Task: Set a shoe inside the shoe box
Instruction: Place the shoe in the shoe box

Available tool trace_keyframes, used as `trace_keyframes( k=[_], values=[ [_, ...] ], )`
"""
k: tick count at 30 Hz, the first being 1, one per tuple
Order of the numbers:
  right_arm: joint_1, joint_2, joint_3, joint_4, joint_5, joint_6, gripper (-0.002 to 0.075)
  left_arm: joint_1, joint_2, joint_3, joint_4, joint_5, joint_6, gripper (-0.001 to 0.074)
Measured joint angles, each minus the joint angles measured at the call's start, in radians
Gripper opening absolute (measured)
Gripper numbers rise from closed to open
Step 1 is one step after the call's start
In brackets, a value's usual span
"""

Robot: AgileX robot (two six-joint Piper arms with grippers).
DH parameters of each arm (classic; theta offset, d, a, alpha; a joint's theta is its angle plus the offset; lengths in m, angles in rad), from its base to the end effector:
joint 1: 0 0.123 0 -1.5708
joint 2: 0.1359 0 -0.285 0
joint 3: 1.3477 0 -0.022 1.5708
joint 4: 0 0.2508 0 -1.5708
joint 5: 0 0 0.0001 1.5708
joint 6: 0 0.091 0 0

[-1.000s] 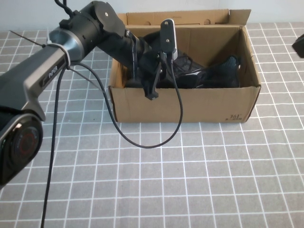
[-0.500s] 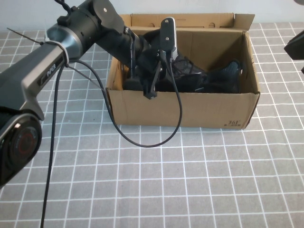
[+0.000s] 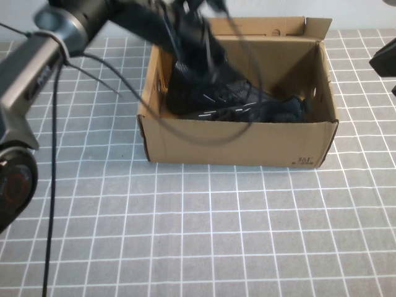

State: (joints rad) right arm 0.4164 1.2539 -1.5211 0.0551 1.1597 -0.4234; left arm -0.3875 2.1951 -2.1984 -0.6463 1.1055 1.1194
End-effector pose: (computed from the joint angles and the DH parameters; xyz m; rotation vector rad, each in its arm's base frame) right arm 0.2169 0.1010 0.4454 -0.9665 2.1697 0.0672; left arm 0.4357 -0.2308 0.3131 1.5009 1.8235 -0.5124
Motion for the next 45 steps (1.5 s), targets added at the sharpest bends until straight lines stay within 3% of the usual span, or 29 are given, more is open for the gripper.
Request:
trace_keyframes(
  k=[4,7,34,38,45],
  values=[
    [0.000,0.000,0.000,0.001,-0.014,0.000,-0.0016,0.009,-0.012,-0.061,-0.007,-0.110,-0.229,0.0461],
    [0.000,0.000,0.000,0.001,-0.020,-0.002,-0.0016,0.009,-0.009,-0.067,-0.005,-0.210,-0.295,0.0454],
    [0.000,0.069,0.000,0.017,-0.033,-0.002,-0.0016,0.009,0.200,-0.069,-0.003,-0.326,-0.417,0.0449],
    [0.000,0.069,0.000,0.032,-0.033,-0.002,-0.0016,0.009,0.223,-0.069,-0.016,-0.341,-0.417,0.0393],
    [0.000,0.069,0.000,0.042,-0.033,-0.002,-0.0016,0.009,0.243,-0.069,-0.077,-0.369,-0.419,0.0183]
  ],
)
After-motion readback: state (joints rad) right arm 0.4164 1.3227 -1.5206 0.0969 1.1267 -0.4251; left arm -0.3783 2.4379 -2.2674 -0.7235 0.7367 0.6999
